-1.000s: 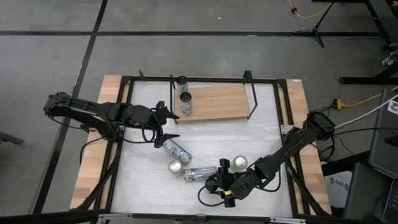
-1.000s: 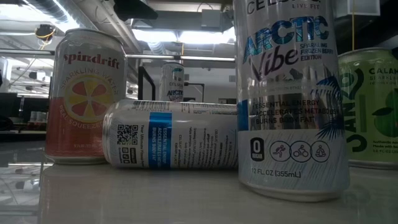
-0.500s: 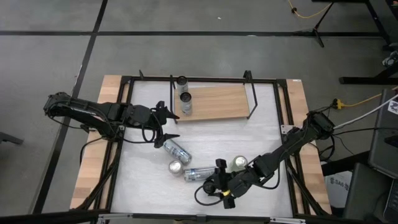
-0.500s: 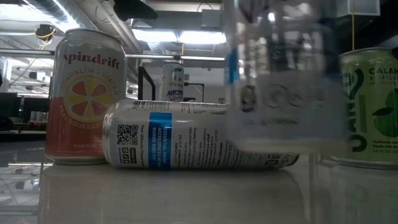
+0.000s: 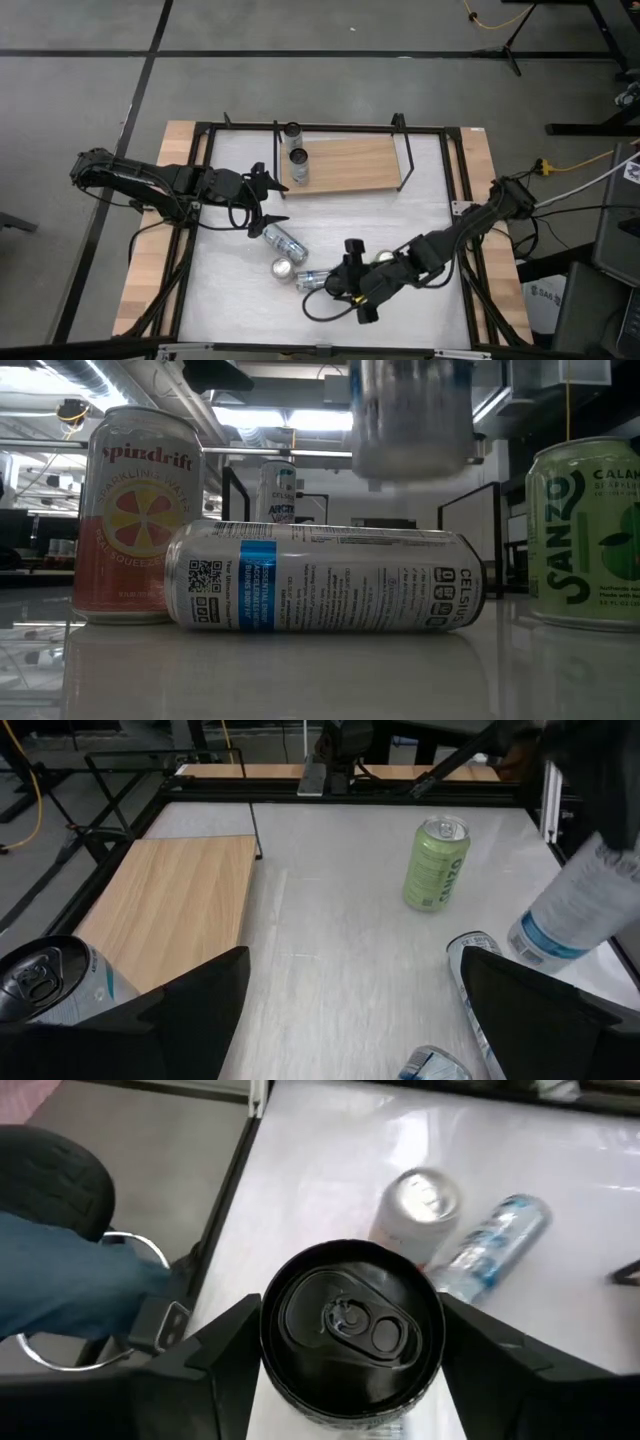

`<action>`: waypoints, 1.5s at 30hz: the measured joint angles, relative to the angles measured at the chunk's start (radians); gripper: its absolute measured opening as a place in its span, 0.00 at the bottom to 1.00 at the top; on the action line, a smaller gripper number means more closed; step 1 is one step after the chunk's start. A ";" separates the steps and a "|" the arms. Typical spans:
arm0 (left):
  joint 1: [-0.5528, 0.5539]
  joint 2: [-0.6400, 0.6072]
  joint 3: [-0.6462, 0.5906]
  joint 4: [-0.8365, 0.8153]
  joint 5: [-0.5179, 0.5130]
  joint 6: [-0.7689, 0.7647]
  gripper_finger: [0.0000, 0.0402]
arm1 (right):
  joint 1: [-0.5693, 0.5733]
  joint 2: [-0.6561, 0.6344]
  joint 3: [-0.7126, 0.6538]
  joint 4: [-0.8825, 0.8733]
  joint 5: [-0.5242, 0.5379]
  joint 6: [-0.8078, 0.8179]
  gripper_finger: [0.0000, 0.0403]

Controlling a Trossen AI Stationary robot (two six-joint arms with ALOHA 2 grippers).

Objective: Place canned beverage on shelf
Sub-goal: Put the white-blue soda can on the shelf

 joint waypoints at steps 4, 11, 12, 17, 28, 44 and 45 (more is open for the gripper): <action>0.000 0.000 0.000 0.000 0.000 0.000 0.88 | -0.022 -0.001 0.100 -0.109 0.008 -0.029 0.60; 0.000 0.000 0.000 0.000 0.000 0.000 0.88 | -0.073 -0.003 0.291 -0.318 0.004 -0.104 0.60; 0.000 0.000 0.000 0.000 0.000 0.001 0.88 | -0.084 -0.003 0.317 -0.351 0.004 -0.113 0.60; 0.000 0.000 0.000 0.000 0.000 0.001 0.88 | -0.146 -0.003 0.416 -0.482 -0.001 -0.197 0.60; 0.000 0.000 0.000 0.001 0.000 0.001 0.88 | -0.418 -0.041 0.425 -0.610 -0.226 -0.464 0.60; 0.002 0.000 0.000 0.011 -0.123 0.008 0.88 | -0.946 -0.058 0.232 -0.400 -0.748 -0.900 0.60; 0.002 0.000 0.000 0.012 -0.130 0.008 0.88 | -0.970 -0.058 0.213 -0.380 -0.773 -0.923 0.60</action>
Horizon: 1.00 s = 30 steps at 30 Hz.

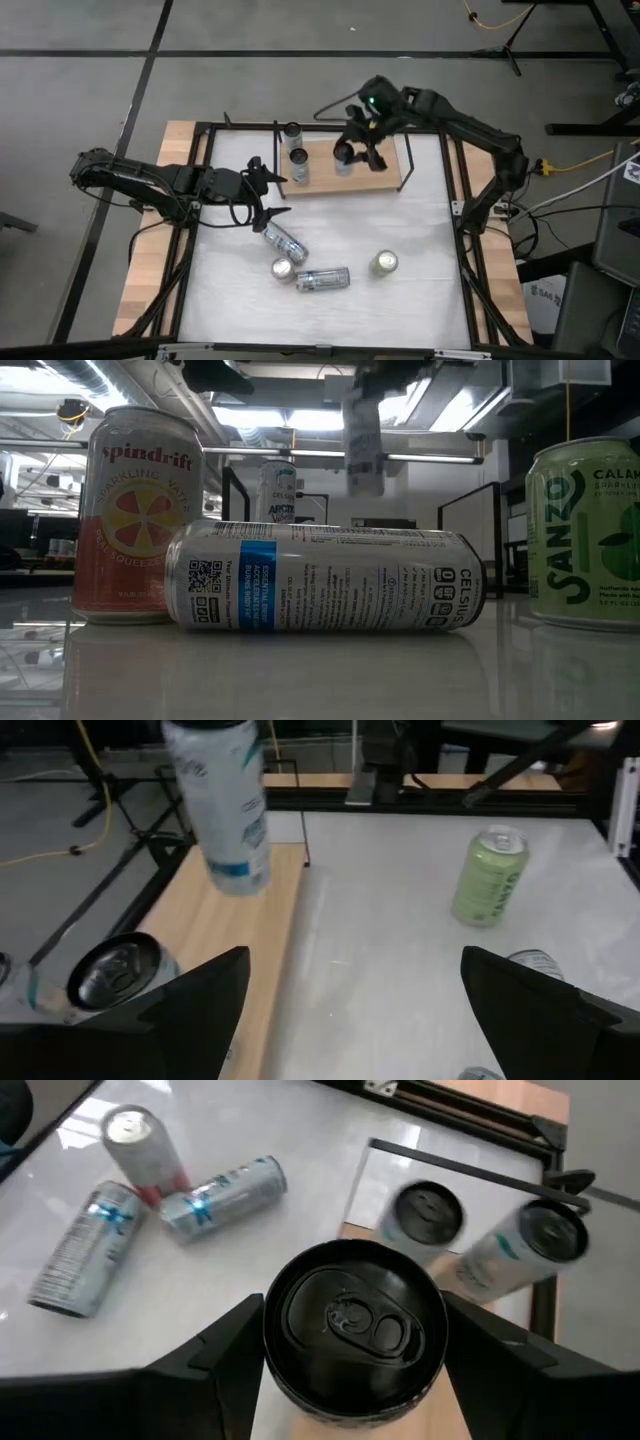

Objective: Place canned beverage on shelf
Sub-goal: Put the white-blue soda can on the shelf

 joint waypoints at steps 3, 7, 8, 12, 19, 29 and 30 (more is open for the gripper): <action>0.000 0.000 0.000 0.000 -0.002 0.000 0.88 | -0.067 0.000 -0.052 0.071 -0.075 -0.048 0.60; 0.000 0.000 0.000 0.000 -0.002 0.000 0.88 | -0.146 0.001 -0.139 0.216 -0.176 -0.074 0.60; 0.000 0.000 0.000 0.000 -0.002 0.000 0.88 | -0.163 0.001 -0.162 0.247 -0.196 -0.074 0.60; 0.000 0.000 0.000 0.000 -0.002 0.000 0.88 | -0.214 0.000 -0.249 0.378 -0.221 -0.076 0.60; 0.000 0.000 0.000 0.001 -0.025 0.000 0.88 | -0.265 0.000 -0.382 0.549 -0.267 -0.073 0.60; 0.000 0.000 0.000 0.004 -0.139 0.000 0.88 | -0.286 0.049 -0.416 0.648 -0.302 -0.056 0.60; 0.000 0.000 0.000 0.005 -0.141 -0.001 0.88 | -0.286 0.059 -0.415 0.668 -0.301 -0.045 0.60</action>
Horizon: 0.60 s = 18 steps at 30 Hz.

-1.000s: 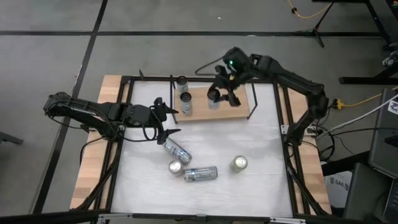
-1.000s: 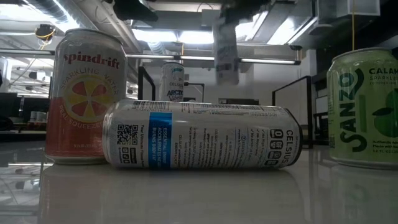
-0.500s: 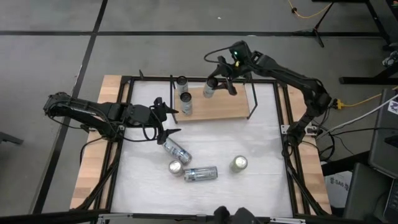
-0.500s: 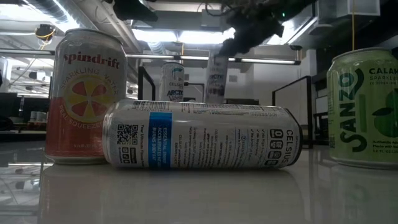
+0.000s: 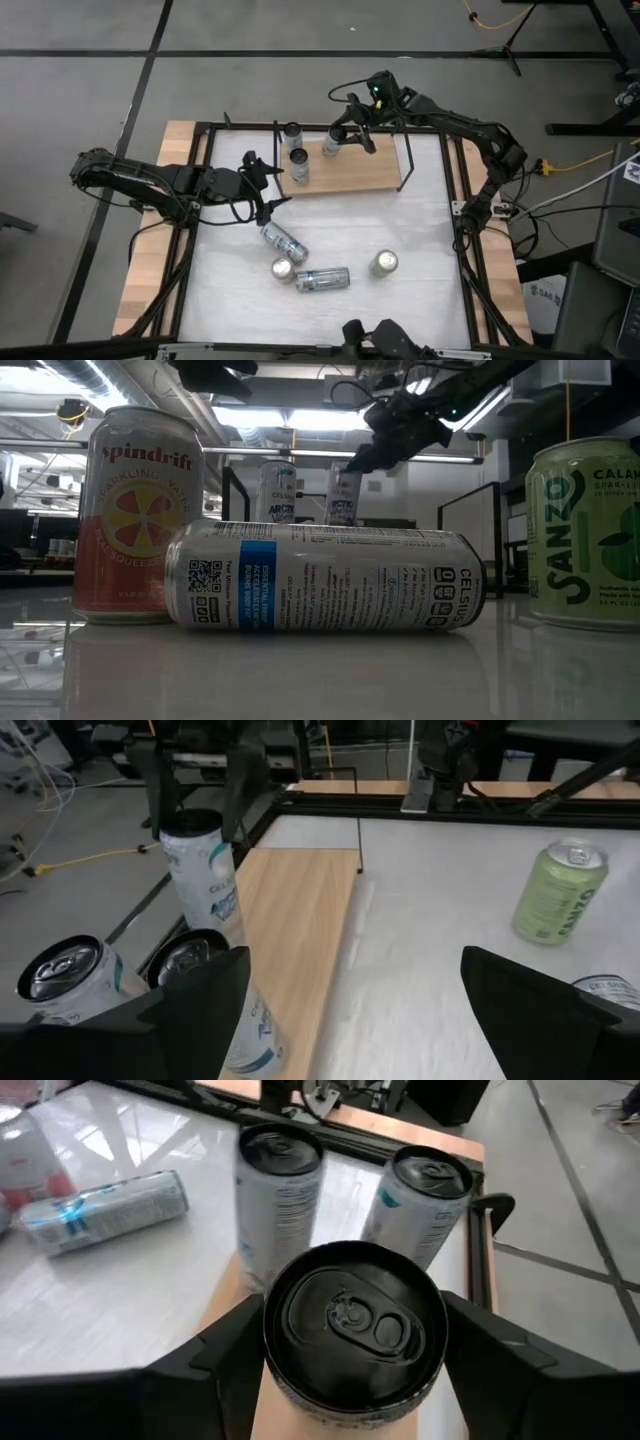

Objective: Place canned beverage on shelf
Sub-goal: Put the white-blue soda can on the shelf

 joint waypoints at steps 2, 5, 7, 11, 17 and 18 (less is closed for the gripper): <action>0.000 0.000 0.000 0.001 -0.006 -0.003 0.88 | -0.002 0.017 0.000 0.030 0.000 0.009 0.60; 0.000 0.000 0.000 0.001 -0.011 -0.006 0.88 | -0.006 0.035 0.000 0.055 -0.012 0.013 0.60; 0.000 0.000 0.000 0.001 -0.014 -0.007 0.88 | -0.006 0.044 0.000 0.069 -0.018 0.027 0.60; 0.000 0.000 0.000 0.002 -0.016 -0.007 0.88 | -0.006 0.070 0.000 0.097 -0.023 0.058 0.60; 0.000 0.000 0.000 0.010 -0.016 -0.007 0.88 | -0.006 0.103 0.003 0.111 -0.024 0.089 0.60; 0.000 0.000 0.000 0.010 -0.016 -0.007 0.88 | -0.006 0.104 0.003 0.113 -0.024 0.097 0.60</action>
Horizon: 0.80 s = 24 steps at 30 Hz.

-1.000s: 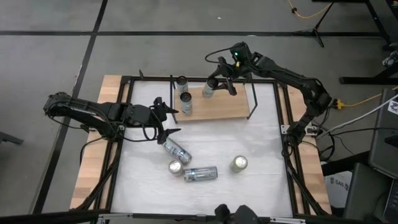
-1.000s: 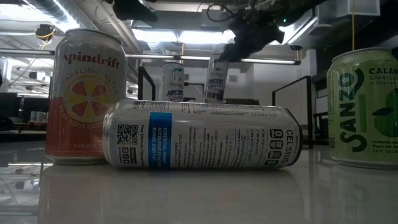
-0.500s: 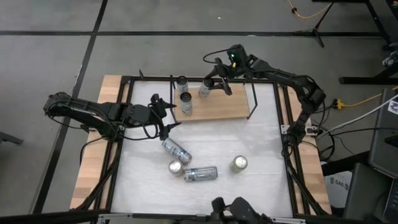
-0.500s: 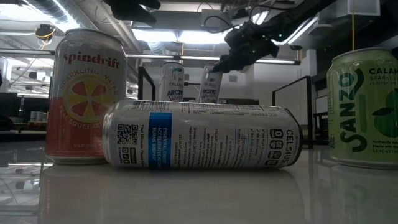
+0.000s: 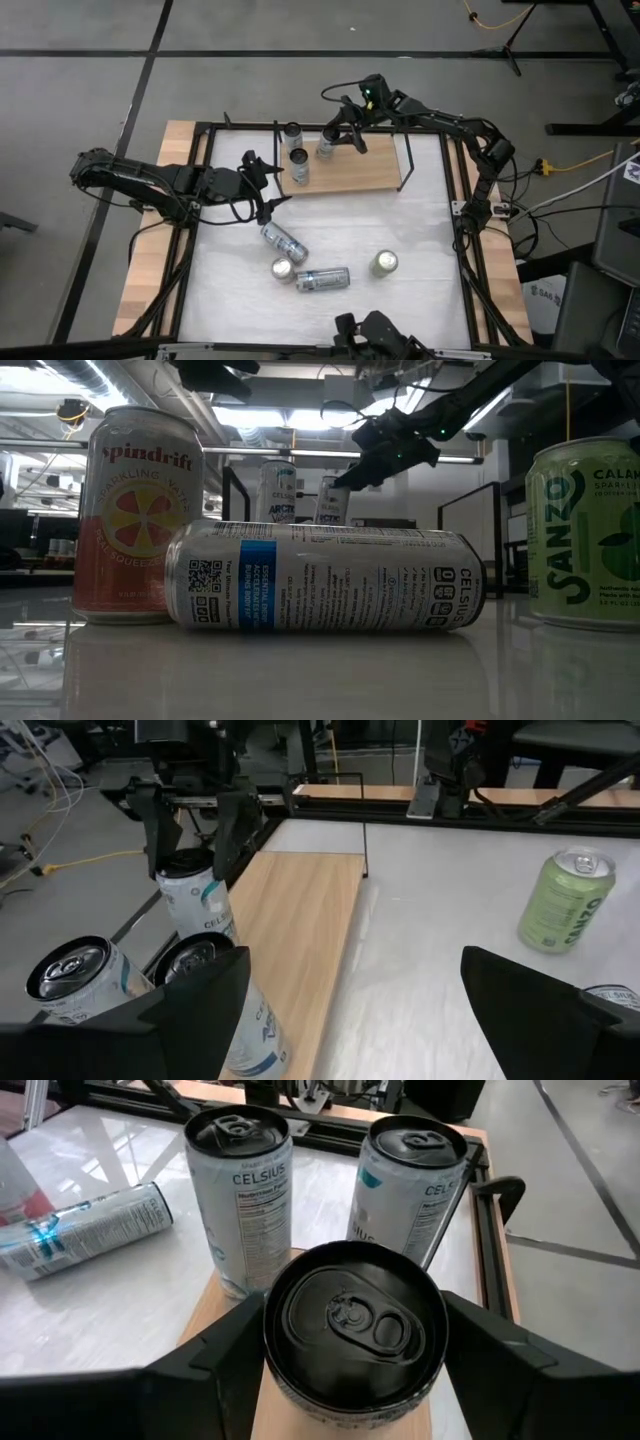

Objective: Place canned beverage on shelf
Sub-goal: Put the white-blue soda can on the shelf

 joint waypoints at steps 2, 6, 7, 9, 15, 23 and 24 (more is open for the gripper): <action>0.000 0.000 0.000 0.000 0.000 0.000 0.88 | 0.000 0.000 0.000 -0.002 0.006 0.006 0.60; 0.000 0.000 0.000 0.000 0.000 0.000 0.88 | 0.000 0.000 0.000 0.008 0.009 0.010 0.60; 0.000 0.000 0.000 0.000 0.000 0.000 0.88 | 0.000 0.000 0.000 0.013 0.011 0.010 0.60; 0.000 0.000 0.000 0.000 0.000 0.000 0.88 | 0.000 0.001 0.000 0.022 0.016 0.009 0.60; 0.000 0.000 0.000 0.000 0.000 0.001 0.88 | 0.000 0.002 -0.001 0.037 0.033 0.009 0.65; 0.000 0.000 0.000 0.000 0.000 0.007 0.88 | 0.001 0.002 -0.001 0.042 0.058 0.008 0.73; 0.000 0.000 0.000 0.000 0.000 0.007 0.88 | 0.001 0.002 -0.001 0.042 0.058 0.008 0.73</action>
